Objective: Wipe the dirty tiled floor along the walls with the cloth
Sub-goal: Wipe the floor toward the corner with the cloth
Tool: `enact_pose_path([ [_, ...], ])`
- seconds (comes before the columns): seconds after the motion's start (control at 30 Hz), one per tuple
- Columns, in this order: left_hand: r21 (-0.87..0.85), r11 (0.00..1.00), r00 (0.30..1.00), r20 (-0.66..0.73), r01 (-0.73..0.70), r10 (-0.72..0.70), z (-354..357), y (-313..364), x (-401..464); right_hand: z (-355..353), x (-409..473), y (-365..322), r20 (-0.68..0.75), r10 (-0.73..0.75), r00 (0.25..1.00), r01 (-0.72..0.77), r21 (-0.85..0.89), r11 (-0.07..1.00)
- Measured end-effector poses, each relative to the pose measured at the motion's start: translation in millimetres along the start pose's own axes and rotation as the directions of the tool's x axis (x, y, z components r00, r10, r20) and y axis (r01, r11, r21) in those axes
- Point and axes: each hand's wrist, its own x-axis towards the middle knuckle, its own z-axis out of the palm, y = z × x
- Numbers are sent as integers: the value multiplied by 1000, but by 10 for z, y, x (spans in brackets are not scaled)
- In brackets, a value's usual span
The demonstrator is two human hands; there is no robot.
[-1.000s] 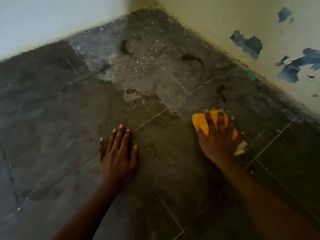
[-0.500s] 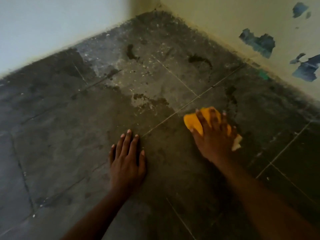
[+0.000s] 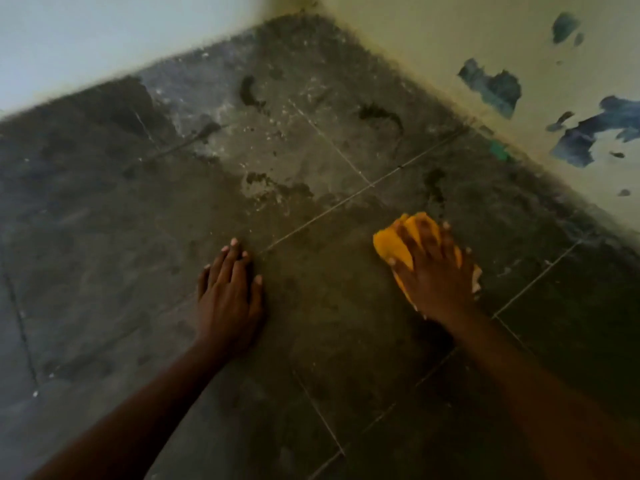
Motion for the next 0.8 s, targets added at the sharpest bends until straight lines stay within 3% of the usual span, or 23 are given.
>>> enact_pose_path([
  [0.1, -36, 990, 983, 125, -134, 138, -9, 352, 173, -8, 390, -292, 6, 96, 995, -96, 92, 991],
  [0.23, 0, 961, 943, 194, -277, 271, 9, 900, 419, 8, 154, -422, -11, -124, 992, 124, 42, 991],
  [0.3, -5, 976, 963, 163, -218, 216, 15, 1052, 528, -21, -183, -282, -3, -224, 975, 224, 35, 974],
  [0.37, -34, 992, 980, 153, -121, 125, 30, 1117, 593, -19, -507, -21, 7, -212, 977, 212, -5, 977],
  [0.47, 44, 994, 981, 167, -103, 94, 151, 1037, 603, -58, -442, 483, -30, 17, 999, -20, -76, 997],
  [0.53, 88, 987, 985, 119, -132, 121, 283, 947, 550, -101, -95, 614, 7, 188, 982, -188, -17, 982],
  [0.6, 88, 986, 988, 85, -139, 131, 365, 937, 472, -100, 131, 573, 68, 265, 962, -270, 63, 961],
  [0.7, 66, 991, 993, 32, -119, 117, 368, 966, 442, -52, 53, 484, 17, 208, 978, -209, 52, 977],
  [0.8, 51, 992, 993, 25, -115, 114, 313, 976, 478, -47, -451, 567, 1, 33, 999, -33, -19, 999],
])
